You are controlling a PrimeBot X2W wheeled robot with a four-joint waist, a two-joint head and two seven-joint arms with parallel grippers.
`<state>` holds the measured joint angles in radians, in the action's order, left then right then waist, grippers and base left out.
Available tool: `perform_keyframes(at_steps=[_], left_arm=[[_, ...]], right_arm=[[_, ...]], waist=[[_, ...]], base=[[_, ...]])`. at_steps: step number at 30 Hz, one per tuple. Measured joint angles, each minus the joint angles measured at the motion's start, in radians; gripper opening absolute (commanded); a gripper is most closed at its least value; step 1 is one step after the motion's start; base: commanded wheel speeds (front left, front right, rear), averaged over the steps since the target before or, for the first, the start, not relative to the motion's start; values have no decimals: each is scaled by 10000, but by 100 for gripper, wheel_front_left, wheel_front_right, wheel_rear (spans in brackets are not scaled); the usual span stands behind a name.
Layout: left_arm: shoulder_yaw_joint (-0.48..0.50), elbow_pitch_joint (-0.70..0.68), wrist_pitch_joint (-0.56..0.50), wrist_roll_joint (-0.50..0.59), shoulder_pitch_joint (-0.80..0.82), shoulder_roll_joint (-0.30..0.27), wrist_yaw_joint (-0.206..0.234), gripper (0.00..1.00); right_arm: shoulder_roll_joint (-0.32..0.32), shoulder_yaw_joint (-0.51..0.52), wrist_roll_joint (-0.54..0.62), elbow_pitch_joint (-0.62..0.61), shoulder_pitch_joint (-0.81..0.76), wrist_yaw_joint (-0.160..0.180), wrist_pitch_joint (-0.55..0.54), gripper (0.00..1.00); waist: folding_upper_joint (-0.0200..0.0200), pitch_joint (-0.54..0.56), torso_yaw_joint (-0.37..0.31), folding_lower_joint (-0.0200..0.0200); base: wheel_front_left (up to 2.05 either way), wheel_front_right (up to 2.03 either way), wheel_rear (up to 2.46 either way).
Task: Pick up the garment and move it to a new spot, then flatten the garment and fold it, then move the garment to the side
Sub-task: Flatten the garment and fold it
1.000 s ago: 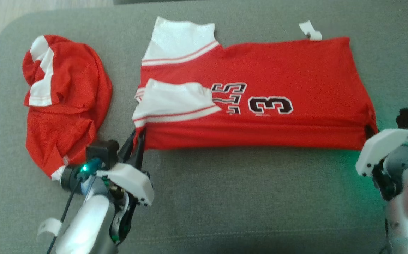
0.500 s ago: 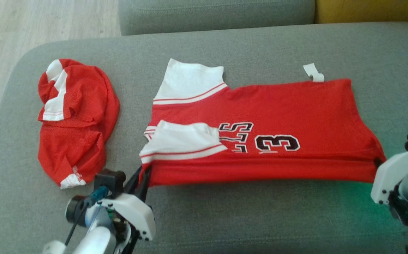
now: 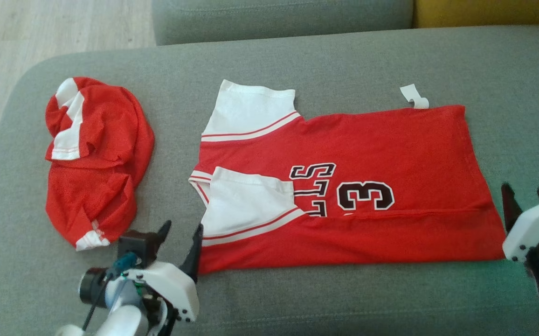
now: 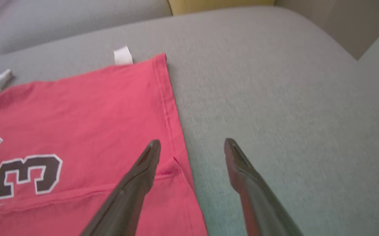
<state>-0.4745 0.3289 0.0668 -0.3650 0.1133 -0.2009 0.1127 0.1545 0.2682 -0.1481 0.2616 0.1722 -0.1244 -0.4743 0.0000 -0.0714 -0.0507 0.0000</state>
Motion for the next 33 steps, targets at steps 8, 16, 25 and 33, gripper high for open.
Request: perform_keyframes(at_steps=[8,16,25,33], left_arm=[[704,-579,1099,-167,965,-100,142,100],[585,-198,-38,-472,3750,-380,-1231,100],[-299,2010,-2867,-1672,8219,-909,-2372,100],[-1969,3179,-3923,-2894,10161,-1850,-2374,100]], right_arm=[[-431,-290,13,-585,583,0,2454,100],[-545,-991,146,-537,2067,0,3453,100],[-740,-1739,454,-159,3940,0,3699,100],[-846,-2224,428,-48,4977,0,3952,100]], waist=[[0,-451,-144,0],[0,-1418,-351,0],[0,-2764,-929,1],[0,-3814,-1735,2]], base=[[0,0,0],[0,0,0],[0,0,0],[0,0,0]])
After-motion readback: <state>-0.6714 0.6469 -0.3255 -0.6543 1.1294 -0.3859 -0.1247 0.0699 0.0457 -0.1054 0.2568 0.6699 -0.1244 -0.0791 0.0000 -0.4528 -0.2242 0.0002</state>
